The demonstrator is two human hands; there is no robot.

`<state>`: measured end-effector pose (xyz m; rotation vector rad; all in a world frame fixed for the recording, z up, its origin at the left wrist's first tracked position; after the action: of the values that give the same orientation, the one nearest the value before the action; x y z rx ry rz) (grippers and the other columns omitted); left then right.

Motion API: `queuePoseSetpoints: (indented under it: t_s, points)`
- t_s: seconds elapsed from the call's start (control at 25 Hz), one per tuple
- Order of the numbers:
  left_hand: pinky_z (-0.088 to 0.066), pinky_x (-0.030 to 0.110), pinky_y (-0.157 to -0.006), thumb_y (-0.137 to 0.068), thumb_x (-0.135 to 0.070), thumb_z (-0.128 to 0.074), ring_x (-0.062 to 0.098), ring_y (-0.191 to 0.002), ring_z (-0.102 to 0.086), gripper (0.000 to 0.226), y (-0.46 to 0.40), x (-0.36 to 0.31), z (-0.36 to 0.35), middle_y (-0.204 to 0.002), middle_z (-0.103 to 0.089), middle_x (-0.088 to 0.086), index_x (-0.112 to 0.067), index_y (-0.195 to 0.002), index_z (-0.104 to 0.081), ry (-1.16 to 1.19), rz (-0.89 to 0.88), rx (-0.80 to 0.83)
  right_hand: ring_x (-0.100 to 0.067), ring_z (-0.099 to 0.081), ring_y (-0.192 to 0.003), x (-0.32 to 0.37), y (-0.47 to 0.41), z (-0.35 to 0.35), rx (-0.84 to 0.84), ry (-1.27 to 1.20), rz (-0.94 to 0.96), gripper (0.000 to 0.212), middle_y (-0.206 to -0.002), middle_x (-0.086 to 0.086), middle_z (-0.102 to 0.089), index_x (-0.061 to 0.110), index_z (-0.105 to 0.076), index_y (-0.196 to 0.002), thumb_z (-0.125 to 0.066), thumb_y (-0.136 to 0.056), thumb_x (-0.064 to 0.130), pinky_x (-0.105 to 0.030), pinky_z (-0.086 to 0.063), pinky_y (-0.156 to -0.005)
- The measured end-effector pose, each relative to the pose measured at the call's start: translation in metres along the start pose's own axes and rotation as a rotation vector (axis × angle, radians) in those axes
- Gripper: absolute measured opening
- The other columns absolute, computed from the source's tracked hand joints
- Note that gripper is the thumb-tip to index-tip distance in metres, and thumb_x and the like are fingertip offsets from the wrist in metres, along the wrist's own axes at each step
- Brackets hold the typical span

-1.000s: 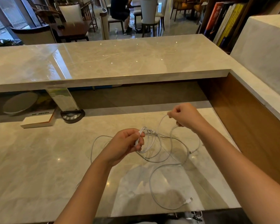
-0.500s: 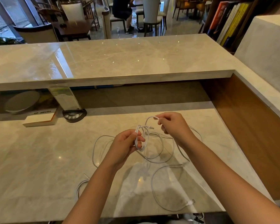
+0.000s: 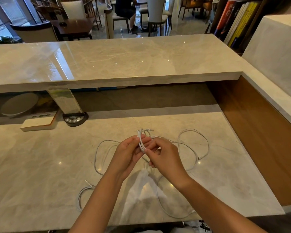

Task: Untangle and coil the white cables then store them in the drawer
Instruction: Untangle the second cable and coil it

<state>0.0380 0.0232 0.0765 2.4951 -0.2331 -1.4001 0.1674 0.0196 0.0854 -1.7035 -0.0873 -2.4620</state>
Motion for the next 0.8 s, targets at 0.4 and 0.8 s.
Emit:
queuePoseSetpoints:
  t_s: [0.4, 0.8]
  points:
    - [-0.058, 0.028, -0.07, -0.096, -0.009, -0.035, 0.007, -0.049, -0.049, 0.024, -0.006, -0.015, 0.016, -0.057, -0.049, -0.001, -0.004, -0.094, -0.059, 0.351, 0.037, -0.003, -0.006, -0.056, -0.056, -0.034, -0.01, 0.054, 0.529, 0.016, -0.125, 0.01, -0.059, 0.008, -0.062, 0.013, -0.072, -0.084, -0.063, -0.087, 0.012, -0.019, -0.047, -0.06]
    - [-0.049, 0.021, -0.056, -0.095, -0.01, -0.038, 0.006, -0.047, -0.042, 0.02, -0.002, -0.003, 0.002, -0.054, -0.044, -0.004, -0.007, -0.085, -0.055, 0.099, 0.095, 0.125, -0.011, -0.06, -0.048, -0.028, -0.042, 0.08, 0.009, 0.194, -0.232, 0.006, -0.077, -0.001, -0.073, 0.012, -0.066, -0.086, -0.063, -0.085, 0.017, -0.024, -0.046, -0.051]
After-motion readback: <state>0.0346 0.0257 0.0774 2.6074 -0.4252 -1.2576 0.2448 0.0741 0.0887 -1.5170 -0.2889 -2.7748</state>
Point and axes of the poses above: each hand's wrist, its own y-axis away from the middle knuckle, its own z-axis out of the back of the hand, x = y × z, the point moved 1 cm from there along -y, towards the middle knuckle
